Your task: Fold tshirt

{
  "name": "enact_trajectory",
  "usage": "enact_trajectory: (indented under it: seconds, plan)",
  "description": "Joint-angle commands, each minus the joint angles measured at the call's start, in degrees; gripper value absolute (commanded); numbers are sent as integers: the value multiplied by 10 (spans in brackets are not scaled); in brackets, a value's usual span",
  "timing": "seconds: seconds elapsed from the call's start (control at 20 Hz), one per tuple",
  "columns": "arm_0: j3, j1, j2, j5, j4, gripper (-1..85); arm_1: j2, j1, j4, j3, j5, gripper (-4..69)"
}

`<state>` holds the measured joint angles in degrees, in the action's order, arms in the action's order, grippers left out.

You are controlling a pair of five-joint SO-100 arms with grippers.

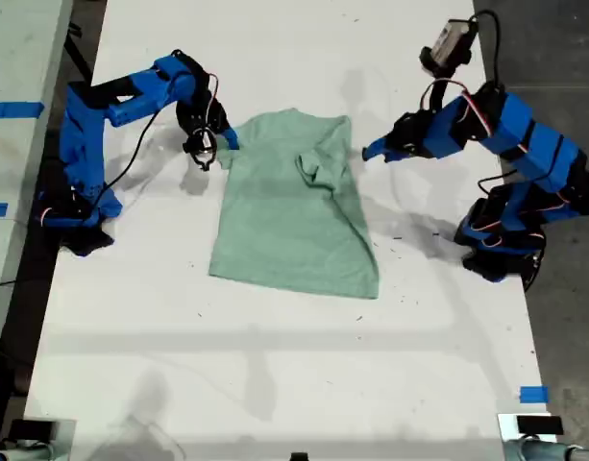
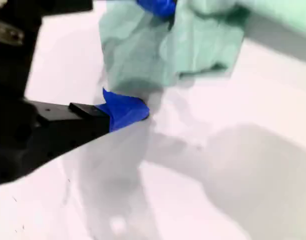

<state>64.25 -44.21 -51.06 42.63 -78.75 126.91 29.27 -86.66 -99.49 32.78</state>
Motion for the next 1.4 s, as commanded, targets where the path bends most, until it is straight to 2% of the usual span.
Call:
enact_trajectory:
  seconds: [0.0, 0.3, 0.55, 0.65, 0.8, 1.1, 1.15, 1.2, 1.25, 1.35]
  plan:
    - [-29, -11, 18, -1, -16, 1, 47, -4, 27, -18, -9, 142]
    - [-40, 4, -59, -26, -66, 0, 60, -3, 45, -48, -14, 131]
    - [-142, 69, -138, -31, -115, 0, 61, -2, 50, -65, -16, 126]
    - [-192, 113, -141, -16, -90, 0, 62, -2, 55, -73, -17, 124]
    - [-201, 171, -127, 3, -4, 0, 62, -1, 60, -80, -18, 122]
    - [-223, 211, 28, 13, 147, 0, 62, -3, 62, -90, -23, 120]
    - [-237, 207, 66, 13, 159, 28, 63, -4, 62, -92, -25, 120]
    - [-246, 204, 93, 21, 166, 231, 64, -4, 62, -96, -25, 120]
    - [-245, 203, 99, 21, 160, 298, 64, -4, 62, -99, -25, 120]
    - [-244, 200, 62, 21, 114, 320, 65, -4, 63, -106, -25, 122]
